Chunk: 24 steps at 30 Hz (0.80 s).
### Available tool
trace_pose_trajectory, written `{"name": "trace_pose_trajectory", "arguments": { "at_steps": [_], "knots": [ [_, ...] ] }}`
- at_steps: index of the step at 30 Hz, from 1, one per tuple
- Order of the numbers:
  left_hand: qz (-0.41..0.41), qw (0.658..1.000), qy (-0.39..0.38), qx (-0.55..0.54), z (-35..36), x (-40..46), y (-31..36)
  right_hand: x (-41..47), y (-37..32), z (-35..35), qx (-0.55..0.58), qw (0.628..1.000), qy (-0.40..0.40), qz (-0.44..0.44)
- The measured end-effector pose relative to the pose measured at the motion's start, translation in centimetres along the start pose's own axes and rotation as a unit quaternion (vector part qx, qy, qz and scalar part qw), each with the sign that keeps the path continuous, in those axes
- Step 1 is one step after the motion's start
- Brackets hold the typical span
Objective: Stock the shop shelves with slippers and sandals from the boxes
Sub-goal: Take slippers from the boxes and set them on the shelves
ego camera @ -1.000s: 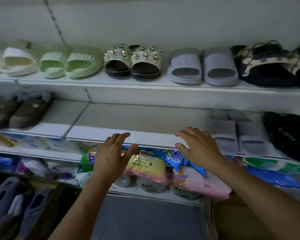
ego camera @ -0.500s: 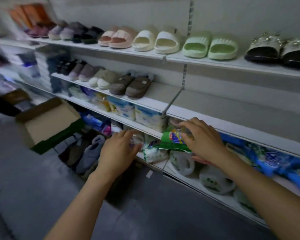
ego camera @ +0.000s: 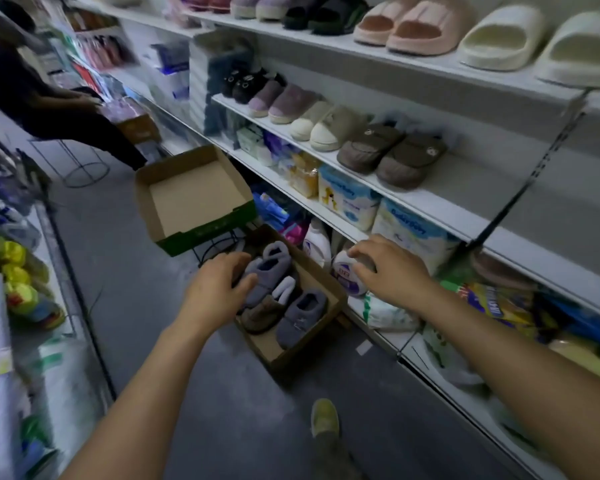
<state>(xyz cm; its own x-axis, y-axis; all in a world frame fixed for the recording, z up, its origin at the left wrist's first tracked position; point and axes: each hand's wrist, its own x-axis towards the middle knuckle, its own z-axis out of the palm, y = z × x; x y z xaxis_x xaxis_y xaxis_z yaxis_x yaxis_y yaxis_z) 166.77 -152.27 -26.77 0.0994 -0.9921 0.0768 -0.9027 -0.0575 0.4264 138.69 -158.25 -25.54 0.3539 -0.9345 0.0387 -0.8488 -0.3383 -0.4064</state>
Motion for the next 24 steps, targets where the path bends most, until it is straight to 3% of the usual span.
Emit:
{"name": "trace_pose_trajectory", "arguments": {
  "at_steps": [13, 24],
  "knots": [
    [-0.186, 0.969, -0.121, -0.111, 5.9, 15.8, -10.0, 21.5, 0.8, 10.3, 0.036, 0.986, -0.163, 0.003],
    [-0.213, 0.935, -0.258, -0.115, 13.0, 24.6, -21.5, 30.1, 1.3, 21.7, 0.07, 0.965, -0.229, 0.111]
  ]
}}
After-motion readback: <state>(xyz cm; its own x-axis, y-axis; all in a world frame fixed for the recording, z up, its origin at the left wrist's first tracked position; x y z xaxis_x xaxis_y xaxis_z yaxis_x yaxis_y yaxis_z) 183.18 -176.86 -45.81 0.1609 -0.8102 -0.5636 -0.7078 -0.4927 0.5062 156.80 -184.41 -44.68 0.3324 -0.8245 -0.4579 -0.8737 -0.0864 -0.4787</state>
